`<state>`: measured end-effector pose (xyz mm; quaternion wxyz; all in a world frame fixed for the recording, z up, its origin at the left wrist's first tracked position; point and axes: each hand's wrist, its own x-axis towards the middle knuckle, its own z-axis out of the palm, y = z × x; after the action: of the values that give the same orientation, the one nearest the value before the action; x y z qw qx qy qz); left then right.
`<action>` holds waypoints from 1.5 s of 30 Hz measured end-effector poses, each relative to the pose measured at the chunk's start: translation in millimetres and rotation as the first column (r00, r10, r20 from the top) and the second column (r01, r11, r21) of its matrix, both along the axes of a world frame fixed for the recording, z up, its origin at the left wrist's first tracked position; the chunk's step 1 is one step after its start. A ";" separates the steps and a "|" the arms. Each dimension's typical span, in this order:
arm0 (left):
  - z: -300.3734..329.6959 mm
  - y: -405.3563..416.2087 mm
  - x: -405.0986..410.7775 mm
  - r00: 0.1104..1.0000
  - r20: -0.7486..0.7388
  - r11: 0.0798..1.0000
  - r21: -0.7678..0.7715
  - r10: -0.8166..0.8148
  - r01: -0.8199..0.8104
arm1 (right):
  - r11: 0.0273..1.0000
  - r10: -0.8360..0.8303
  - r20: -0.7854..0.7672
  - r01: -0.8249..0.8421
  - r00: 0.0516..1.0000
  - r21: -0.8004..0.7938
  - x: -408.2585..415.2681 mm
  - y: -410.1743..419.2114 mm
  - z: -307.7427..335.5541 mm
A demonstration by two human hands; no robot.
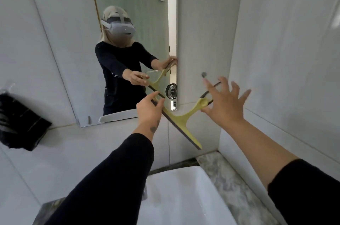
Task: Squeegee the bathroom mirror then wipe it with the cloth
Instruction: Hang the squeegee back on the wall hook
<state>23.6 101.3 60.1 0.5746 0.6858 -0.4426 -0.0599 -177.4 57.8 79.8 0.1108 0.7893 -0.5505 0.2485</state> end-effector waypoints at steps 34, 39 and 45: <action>-139.8 -133.4 10.7 0.813 0.346 0.859 0.394 -0.469 0.327 | 0.972 -0.113 0.799 -0.102 0.591 0.213 64.7 -206.9 -27.8; -149.0 -138.6 9.3 0.790 0.351 0.817 0.493 -0.503 0.301 | 0.978 -0.098 0.769 -0.081 0.632 0.192 65.4 -210.0 -34.7; -131.4 -131.3 9.8 0.790 0.347 0.810 0.505 -0.506 0.298 | 0.956 -0.169 0.571 -0.006 0.803 0.292 57.4 -185.5 -29.3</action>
<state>33.4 -30.0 -71.3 0.2608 0.6740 -0.6820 -0.1122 -119.9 -127.7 50.5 -0.1673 0.6556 -0.6207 0.3961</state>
